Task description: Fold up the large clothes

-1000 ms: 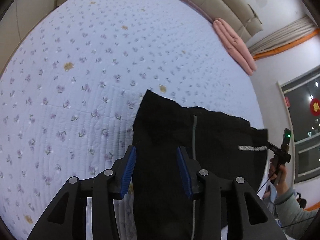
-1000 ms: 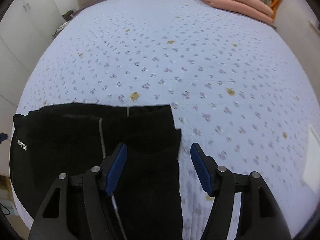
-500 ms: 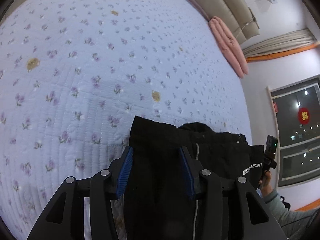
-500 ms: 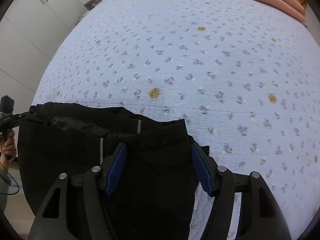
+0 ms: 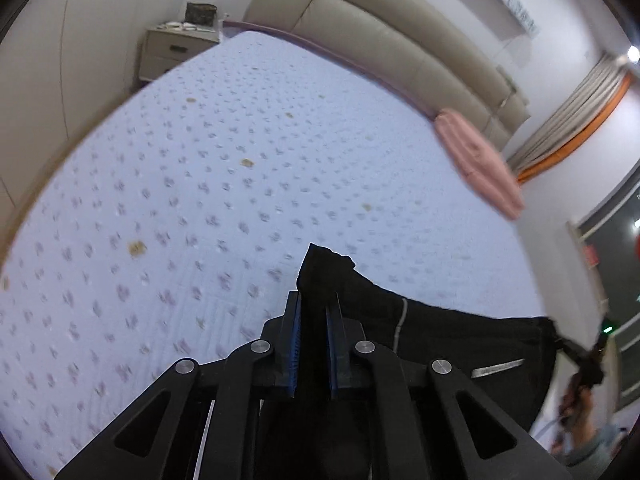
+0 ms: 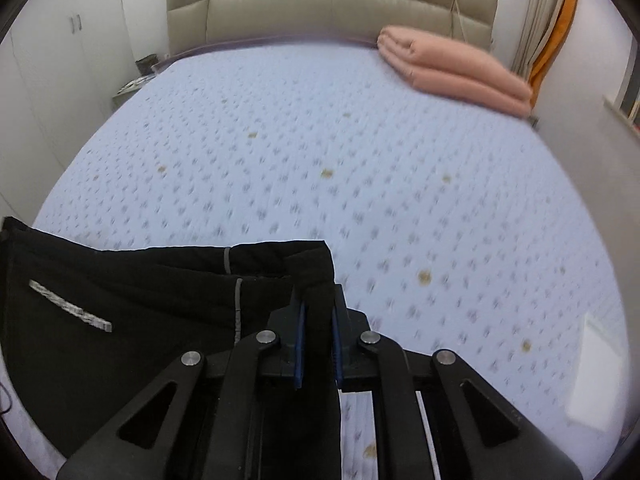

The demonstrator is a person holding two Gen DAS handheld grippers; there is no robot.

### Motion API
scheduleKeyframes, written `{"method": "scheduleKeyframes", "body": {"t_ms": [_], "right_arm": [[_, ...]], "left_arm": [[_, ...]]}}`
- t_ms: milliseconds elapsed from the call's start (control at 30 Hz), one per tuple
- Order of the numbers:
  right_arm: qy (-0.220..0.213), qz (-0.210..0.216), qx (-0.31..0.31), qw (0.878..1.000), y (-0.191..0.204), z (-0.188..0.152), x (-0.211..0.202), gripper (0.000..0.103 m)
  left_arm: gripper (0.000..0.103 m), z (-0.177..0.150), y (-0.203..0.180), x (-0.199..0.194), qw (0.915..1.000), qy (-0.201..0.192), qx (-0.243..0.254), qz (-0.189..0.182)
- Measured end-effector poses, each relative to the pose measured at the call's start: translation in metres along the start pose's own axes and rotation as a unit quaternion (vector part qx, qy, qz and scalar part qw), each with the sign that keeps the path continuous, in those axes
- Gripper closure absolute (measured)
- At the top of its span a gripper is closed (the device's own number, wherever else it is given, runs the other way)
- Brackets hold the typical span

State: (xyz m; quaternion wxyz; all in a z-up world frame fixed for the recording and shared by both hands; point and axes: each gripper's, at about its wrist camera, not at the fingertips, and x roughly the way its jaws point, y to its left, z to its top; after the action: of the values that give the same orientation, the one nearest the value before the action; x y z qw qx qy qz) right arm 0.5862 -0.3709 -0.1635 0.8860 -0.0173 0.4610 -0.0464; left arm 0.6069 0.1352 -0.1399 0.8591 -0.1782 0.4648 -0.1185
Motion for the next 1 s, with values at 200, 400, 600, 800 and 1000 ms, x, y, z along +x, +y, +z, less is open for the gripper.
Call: {"method": "scheduleKeyframes", "body": {"t_ms": [200, 400, 600, 800, 1000], "right_arm": [[0.105, -0.003, -0.008, 0.994, 0.017, -0.016, 0.115, 0.090], [0.141, 0.000, 0.001, 0.990, 0.023, -0.034, 0.151, 0.085], [0.140, 0.000, 0.013, 0.990, 0.020, -0.034, 0.147, 0.080], [0.131, 0.021, 0.076, 0.988, -0.008, -0.043, 0.102, 0.055], [0.110, 0.046, 0.097, 0.988, -0.009, -0.061, 0.031, 0.054]], "left_arm": [[0.091, -0.020, 0.022, 0.091, 0.9925, 0.089, -0.011, 0.083], [0.087, -0.034, 0.009, 0.121, 0.9840, 0.105, 0.059, 0.131], [0.075, -0.022, 0.024, 0.099, 0.9900, 0.098, 0.025, 0.099], [0.065, -0.014, 0.077, 0.050, 0.9906, 0.103, -0.085, 0.027], [0.066, -0.028, 0.070, -0.025, 0.9943, 0.056, -0.080, 0.041]]}}
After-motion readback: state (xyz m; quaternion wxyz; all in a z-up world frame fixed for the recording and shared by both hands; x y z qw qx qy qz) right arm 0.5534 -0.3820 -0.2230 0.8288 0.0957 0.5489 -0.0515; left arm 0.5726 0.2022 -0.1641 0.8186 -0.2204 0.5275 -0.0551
